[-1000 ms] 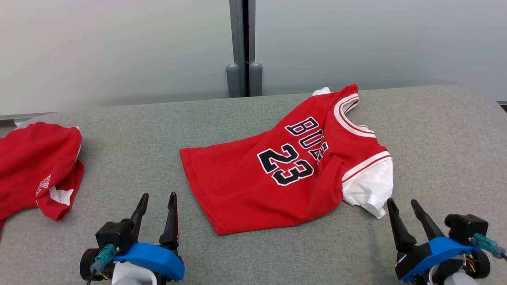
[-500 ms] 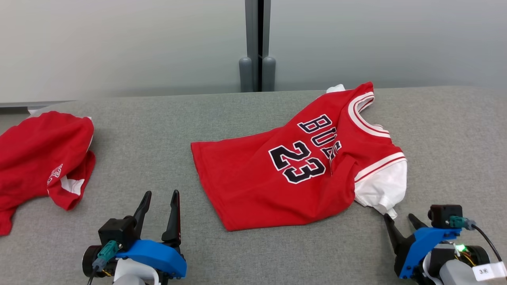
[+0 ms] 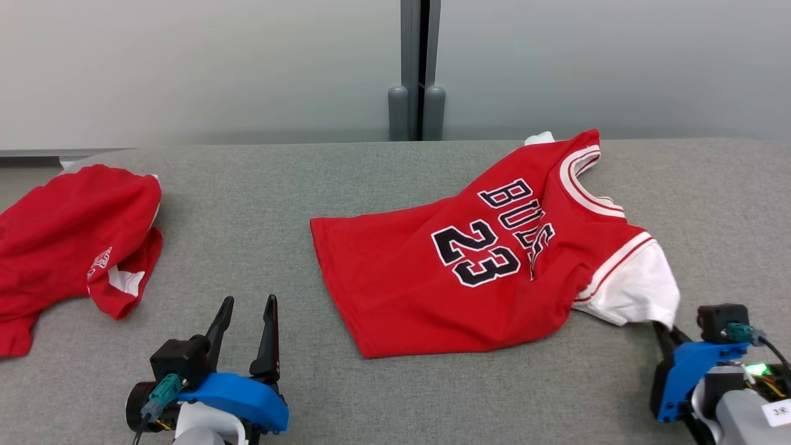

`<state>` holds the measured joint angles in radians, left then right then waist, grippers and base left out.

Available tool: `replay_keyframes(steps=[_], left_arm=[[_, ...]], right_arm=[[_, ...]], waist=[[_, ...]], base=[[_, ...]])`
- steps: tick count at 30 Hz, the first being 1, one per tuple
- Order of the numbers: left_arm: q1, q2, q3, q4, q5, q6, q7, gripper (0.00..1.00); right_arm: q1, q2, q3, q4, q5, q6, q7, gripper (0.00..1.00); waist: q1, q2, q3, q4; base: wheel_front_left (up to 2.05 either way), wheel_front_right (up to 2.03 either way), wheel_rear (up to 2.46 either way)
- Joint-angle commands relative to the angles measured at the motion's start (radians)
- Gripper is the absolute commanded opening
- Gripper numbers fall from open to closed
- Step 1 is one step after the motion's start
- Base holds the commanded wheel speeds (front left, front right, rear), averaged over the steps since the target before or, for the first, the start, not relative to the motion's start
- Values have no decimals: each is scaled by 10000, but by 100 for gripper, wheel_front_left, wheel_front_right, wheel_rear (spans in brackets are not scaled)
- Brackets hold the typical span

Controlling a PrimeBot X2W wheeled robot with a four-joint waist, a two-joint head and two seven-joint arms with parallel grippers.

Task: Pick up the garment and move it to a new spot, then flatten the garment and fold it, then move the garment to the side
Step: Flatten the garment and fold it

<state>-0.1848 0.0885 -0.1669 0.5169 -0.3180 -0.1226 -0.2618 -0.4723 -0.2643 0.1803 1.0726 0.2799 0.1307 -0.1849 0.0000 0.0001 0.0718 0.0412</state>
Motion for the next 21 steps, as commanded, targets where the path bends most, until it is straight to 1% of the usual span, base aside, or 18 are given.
replay_keyframes(steps=[1,6,9,12,13,16,17,18,21], left_arm=[[70,48,51,-42,-57,80,-46,100],[170,42,73,-112,-76,116,-46,100],[221,75,106,-152,-101,152,-46,100],[270,100,96,-188,-117,181,-46,100],[288,109,89,-185,-122,175,-47,100],[287,139,67,-197,-136,165,-47,100],[272,132,40,-195,-131,162,-47,100],[267,136,38,-198,-136,166,-47,100],[237,156,3,-181,-127,175,-47,100]], right_arm=[[-172,-209,-145,108,-291,1,-200,0],[-105,-725,-565,160,-1297,1,-448,0],[149,-1072,-837,13,-2016,-1,-162,0],[438,-1233,-1190,-397,-2681,-1,361,0],[600,-1194,-1318,-559,-2795,-1,617,0],[1155,-1119,-1666,-1106,-3076,-1,1718,0],[1320,-1059,-1758,-1389,-3158,-1,1987,38],[1409,-1048,-1980,-1822,-3204,-1,2087,100],[2116,-855,-2571,-2930,-3554,-1,2742,100]], waist=[[0,-1,-26,-45],[0,-1,-26,-335],[0,-1,-20,-561],[0,-1,0,-777],[0,-1,-3,-837],[0,-1,19,-968],[0,-1,25,-994],[0,-1,32,-1028],[0,-1,31,-1074]], base=[[0,0,0],[0,0,0],[0,0,0],[0,0,0],[0,0,0],[0,0,0],[0,0,0],[0,0,0],[0,0,0]])
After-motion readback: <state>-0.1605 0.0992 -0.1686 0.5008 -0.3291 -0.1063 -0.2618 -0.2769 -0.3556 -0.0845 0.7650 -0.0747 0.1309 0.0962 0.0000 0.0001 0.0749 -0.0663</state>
